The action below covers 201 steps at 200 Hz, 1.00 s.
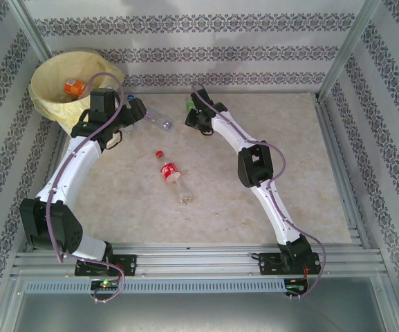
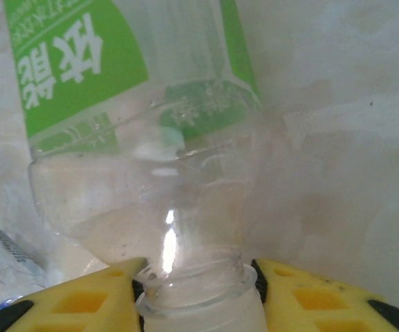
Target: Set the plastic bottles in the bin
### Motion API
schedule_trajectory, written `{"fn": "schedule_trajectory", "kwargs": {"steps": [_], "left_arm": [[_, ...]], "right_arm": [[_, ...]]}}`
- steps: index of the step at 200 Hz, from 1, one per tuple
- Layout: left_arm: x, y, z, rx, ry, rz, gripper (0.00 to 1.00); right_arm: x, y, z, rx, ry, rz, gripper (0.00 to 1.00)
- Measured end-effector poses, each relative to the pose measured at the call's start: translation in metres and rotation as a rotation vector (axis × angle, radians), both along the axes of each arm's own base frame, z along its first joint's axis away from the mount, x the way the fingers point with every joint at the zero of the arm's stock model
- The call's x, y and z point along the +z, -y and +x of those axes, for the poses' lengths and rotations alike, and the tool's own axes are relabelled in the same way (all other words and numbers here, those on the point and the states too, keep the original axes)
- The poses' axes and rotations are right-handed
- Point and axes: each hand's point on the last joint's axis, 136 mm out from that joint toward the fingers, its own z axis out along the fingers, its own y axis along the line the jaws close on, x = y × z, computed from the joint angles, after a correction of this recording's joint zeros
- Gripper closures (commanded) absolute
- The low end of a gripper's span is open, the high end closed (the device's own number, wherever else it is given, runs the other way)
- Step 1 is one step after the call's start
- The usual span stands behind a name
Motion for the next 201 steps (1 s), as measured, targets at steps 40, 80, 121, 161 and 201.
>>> {"fn": "schedule_trajectory", "kwargs": {"steps": [40, 80, 121, 161, 201], "left_arm": [[-0.002, -0.001, -0.001, 0.001, -0.006, 0.001, 0.00], [-0.013, 0.015, -0.004, -0.074, -0.023, -0.050, 0.00], [-0.009, 0.051, -0.004, -0.226, 0.017, -0.162, 0.00], [-0.015, 0.110, 0.004, -0.401, 0.035, -0.326, 0.00], [-0.045, 0.170, 0.006, -0.523, -0.023, -0.424, 0.00]], "right_arm": [[-0.001, 0.000, 0.000, 0.013, 0.003, -0.006, 0.72], [0.005, 0.006, -0.027, 0.078, -0.004, -0.024, 0.77], [0.060, 0.010, -0.081, 0.183, 0.075, 0.022, 0.74], [0.099, 0.021, -0.136, 0.254, 0.184, 0.112, 0.73], [0.098, 0.028, -0.176, 0.321, 0.194, 0.159, 0.72]]}}
